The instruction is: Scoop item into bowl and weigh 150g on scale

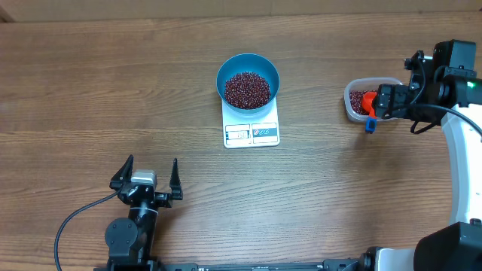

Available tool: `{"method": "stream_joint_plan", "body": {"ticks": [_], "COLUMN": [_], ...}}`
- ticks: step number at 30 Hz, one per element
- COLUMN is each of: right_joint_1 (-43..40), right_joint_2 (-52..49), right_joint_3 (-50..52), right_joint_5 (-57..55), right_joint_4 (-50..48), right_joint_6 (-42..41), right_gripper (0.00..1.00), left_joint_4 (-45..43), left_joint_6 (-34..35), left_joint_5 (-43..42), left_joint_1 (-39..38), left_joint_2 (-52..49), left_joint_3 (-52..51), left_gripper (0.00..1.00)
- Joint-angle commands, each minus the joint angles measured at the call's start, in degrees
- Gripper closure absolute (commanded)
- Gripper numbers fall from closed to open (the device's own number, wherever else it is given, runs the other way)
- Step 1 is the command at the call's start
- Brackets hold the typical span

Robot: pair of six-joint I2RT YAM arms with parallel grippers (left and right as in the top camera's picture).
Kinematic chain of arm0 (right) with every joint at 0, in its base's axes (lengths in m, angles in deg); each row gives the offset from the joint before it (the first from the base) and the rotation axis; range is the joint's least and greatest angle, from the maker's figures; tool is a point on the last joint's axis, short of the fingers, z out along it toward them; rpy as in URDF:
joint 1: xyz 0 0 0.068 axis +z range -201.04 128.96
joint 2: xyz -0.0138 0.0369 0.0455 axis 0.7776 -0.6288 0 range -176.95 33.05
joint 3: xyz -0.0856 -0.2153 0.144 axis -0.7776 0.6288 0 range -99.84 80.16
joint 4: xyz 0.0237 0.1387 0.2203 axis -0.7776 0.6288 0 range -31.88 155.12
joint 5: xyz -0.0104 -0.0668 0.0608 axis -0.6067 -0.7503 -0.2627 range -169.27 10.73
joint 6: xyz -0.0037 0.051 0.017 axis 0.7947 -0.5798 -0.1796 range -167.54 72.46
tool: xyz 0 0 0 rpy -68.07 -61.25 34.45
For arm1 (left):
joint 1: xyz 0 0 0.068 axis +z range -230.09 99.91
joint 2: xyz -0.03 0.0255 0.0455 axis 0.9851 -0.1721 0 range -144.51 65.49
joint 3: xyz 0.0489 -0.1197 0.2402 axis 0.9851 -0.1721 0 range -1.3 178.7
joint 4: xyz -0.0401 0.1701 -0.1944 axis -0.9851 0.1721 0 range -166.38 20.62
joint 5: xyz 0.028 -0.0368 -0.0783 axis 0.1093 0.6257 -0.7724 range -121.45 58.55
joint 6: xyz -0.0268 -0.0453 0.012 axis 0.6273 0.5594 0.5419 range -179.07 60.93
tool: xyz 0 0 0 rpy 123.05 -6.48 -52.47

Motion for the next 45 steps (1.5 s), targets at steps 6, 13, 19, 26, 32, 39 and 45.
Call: {"method": "stream_joint_plan", "body": {"ticks": [6, 13, 19, 26, 32, 39, 45], "right_joint_1": [-0.11, -0.09, 2.78, 6.29, 6.34, 6.4, 6.4], "right_joint_2": [5.22, 14.08, 22.56, 34.42, 45.51, 57.77, 66.03], "right_joint_3": [-1.07, 5.57, 16.15, 36.52, 54.34, 70.16, 77.9], "right_joint_5": [3.72, 9.55, 11.3, 11.08, 11.1, 11.06, 11.06], "right_joint_4": [-3.02, -20.79, -38.18, -63.87, -77.79, -84.94, -84.87], "right_joint_6": [0.07, -7.72, -8.26, -14.86, -22.1, -23.02, -23.02], "right_gripper": [0.0, 0.0, 0.0, 0.0, 0.0, 0.0, 0.0], "left_joint_4": [0.17, 0.17, 0.17, 0.17, 0.17, 0.17, 0.17], "left_joint_6": [-1.07, -1.07, -1.07, -1.07, -1.07, -1.07, -1.07], "left_joint_5": [0.44, 0.42, 0.44, 0.42, 0.44, 0.42, 0.42], "left_joint_1": [0.28, 0.28, 0.28, 0.28, 0.28, 0.28, 0.28], "left_joint_2": [0.66, 0.66, 0.66, 0.66, 0.66, 0.66, 0.66], "left_joint_3": [-0.22, -0.22, -0.22, -0.22, -0.22, -0.22, -0.22], "left_gripper": [0.01, 0.0, 0.0, 0.0, 0.0, 0.0, 0.0]}}
